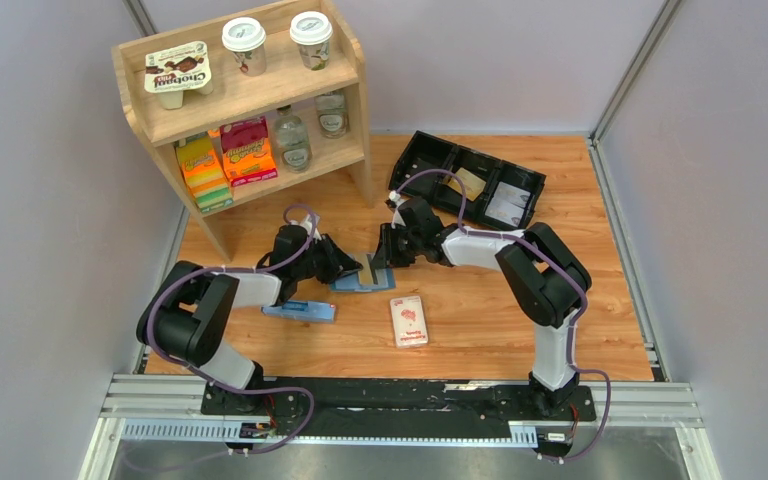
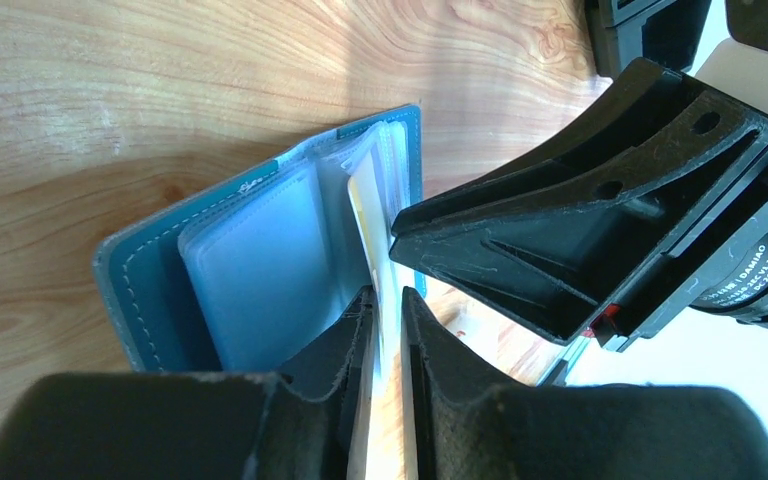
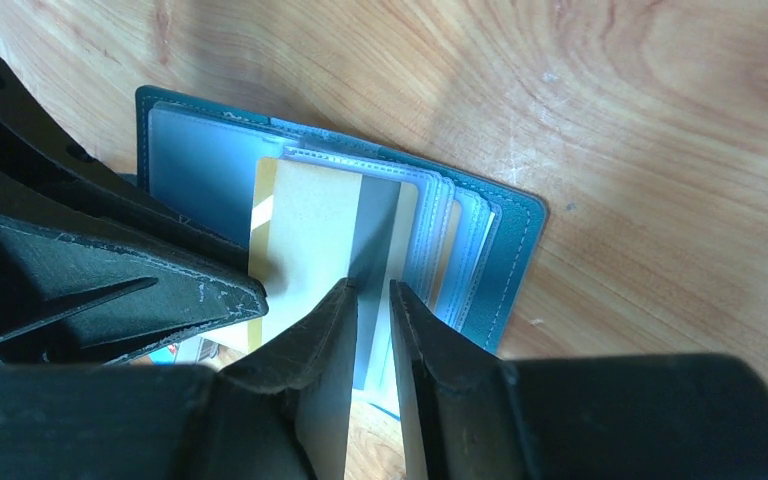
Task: Take the credit cards out of the card holder
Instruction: Remove the credit card from the card holder.
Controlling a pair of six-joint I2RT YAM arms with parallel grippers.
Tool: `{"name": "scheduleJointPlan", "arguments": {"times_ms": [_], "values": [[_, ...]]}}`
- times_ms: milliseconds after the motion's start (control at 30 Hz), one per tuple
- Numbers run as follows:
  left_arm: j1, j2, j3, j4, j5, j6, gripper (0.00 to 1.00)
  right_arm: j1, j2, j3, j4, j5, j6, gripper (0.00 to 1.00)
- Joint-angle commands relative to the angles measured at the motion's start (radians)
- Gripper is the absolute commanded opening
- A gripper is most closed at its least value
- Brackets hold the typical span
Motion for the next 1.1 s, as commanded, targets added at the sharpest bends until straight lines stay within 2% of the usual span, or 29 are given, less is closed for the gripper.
{"name": "scheduleJointPlan", "arguments": {"times_ms": [0, 200, 367, 433, 567, 667, 1067], "values": [[-0.004, 0.012, 0.010, 0.123, 0.060, -0.026, 0.25, 0.010, 0.066, -0.019, -0.057, 0.034, -0.012, 0.26], [-0.004, 0.035, 0.019, 0.122, 0.067, -0.024, 0.30, 0.010, 0.069, -0.016, -0.057, 0.030, -0.011, 0.26], [-0.004, 0.058, 0.027, 0.128, 0.077, -0.029, 0.29, 0.010, 0.071, -0.018, -0.057, 0.030, -0.009, 0.26], [-0.004, 0.054, 0.024, 0.134, 0.079, -0.030, 0.25, 0.010, 0.072, -0.019, -0.057, 0.031, -0.009, 0.26], [-0.004, 0.043, 0.013, 0.152, 0.073, -0.033, 0.08, 0.008, 0.078, -0.018, -0.057, 0.033, -0.008, 0.26], [-0.003, 0.025, 0.004, 0.132, 0.064, -0.029, 0.01, 0.005, 0.081, -0.018, -0.060, 0.036, -0.005, 0.26], [0.068, -0.130, -0.050, -0.091, 0.027, 0.045, 0.00, -0.009, 0.104, -0.011, -0.089, 0.054, -0.003, 0.25]]}}
